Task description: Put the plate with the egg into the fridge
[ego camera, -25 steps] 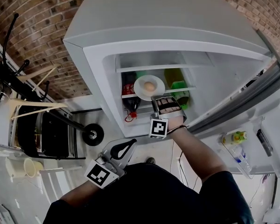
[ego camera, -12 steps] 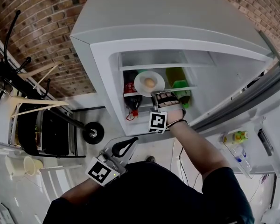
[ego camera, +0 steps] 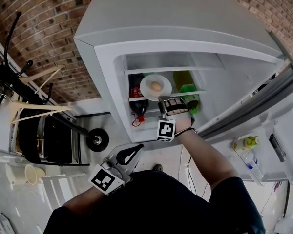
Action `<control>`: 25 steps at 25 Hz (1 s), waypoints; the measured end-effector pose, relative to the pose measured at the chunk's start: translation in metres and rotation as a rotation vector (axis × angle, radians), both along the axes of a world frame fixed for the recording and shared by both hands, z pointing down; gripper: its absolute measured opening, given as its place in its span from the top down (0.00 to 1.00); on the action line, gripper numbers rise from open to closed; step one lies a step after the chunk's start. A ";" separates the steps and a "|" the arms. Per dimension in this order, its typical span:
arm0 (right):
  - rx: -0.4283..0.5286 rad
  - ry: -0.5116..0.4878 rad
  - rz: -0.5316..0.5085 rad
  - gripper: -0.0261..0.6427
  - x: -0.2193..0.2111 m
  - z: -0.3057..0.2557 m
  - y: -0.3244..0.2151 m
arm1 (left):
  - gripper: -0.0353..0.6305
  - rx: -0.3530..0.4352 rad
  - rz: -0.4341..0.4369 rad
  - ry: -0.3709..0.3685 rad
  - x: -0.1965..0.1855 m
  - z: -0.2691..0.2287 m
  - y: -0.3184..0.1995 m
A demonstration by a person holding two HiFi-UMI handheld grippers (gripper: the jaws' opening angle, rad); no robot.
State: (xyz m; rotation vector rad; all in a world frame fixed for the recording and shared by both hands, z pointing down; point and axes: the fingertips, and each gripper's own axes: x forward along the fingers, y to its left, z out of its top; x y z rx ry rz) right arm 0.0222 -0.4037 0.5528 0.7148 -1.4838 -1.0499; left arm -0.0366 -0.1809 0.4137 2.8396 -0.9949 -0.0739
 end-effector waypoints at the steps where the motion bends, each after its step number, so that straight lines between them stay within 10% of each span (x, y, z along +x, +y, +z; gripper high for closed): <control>1: -0.001 -0.006 0.004 0.74 0.002 -0.001 0.004 | 0.94 0.000 0.002 -0.002 0.000 0.000 0.000; 11: -0.049 -0.249 0.046 0.73 0.007 -0.039 0.074 | 0.94 0.012 0.008 0.009 -0.004 -0.006 -0.001; 25: -0.407 -0.961 0.033 0.78 -0.023 -0.097 0.176 | 0.94 0.035 0.064 0.011 0.010 -0.010 0.004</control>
